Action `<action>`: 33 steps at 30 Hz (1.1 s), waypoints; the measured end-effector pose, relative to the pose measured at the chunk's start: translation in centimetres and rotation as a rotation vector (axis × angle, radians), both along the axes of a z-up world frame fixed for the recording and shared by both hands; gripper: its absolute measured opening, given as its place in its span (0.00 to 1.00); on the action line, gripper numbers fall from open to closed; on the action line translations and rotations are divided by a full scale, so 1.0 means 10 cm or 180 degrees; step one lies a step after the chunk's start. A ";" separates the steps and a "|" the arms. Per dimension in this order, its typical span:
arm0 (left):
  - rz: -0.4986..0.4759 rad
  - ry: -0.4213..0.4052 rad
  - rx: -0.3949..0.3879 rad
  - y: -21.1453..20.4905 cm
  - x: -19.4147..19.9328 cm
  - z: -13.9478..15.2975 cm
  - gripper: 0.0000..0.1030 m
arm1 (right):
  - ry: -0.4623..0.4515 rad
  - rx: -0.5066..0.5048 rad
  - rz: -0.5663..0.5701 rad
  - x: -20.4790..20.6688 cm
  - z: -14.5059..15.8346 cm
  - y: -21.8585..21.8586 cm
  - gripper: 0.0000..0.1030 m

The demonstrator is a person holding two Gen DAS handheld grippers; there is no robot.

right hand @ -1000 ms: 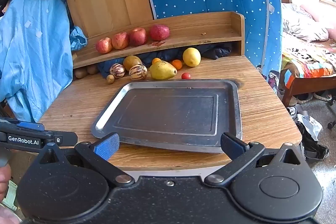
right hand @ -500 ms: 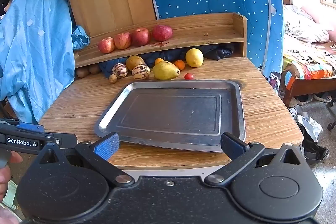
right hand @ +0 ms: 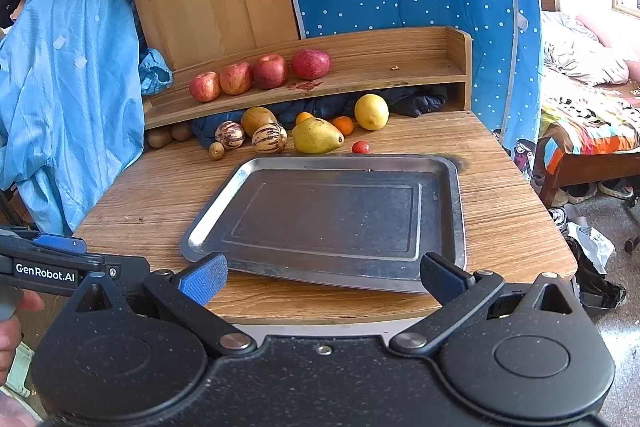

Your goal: Organize fruits

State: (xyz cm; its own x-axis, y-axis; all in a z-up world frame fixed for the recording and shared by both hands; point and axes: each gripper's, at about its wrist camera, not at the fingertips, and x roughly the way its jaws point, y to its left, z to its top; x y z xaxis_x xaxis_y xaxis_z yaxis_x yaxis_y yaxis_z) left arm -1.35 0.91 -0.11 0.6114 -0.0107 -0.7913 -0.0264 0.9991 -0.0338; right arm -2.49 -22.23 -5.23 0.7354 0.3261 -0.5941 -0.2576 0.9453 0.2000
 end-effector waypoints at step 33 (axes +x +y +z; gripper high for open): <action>0.0096 0.0201 0.0058 -0.10 0.27 -0.08 0.99 | 0.0133 0.0079 0.0061 0.28 -0.13 -0.08 0.99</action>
State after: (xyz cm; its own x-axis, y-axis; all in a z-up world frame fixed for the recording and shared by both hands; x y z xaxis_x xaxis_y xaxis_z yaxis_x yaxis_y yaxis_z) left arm 1.38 -0.06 -0.90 0.5602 0.0218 -0.8281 -0.0579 0.9982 -0.0129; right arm 0.33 -23.04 -6.56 0.7035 0.3549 -0.6157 -0.2665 0.9349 0.2343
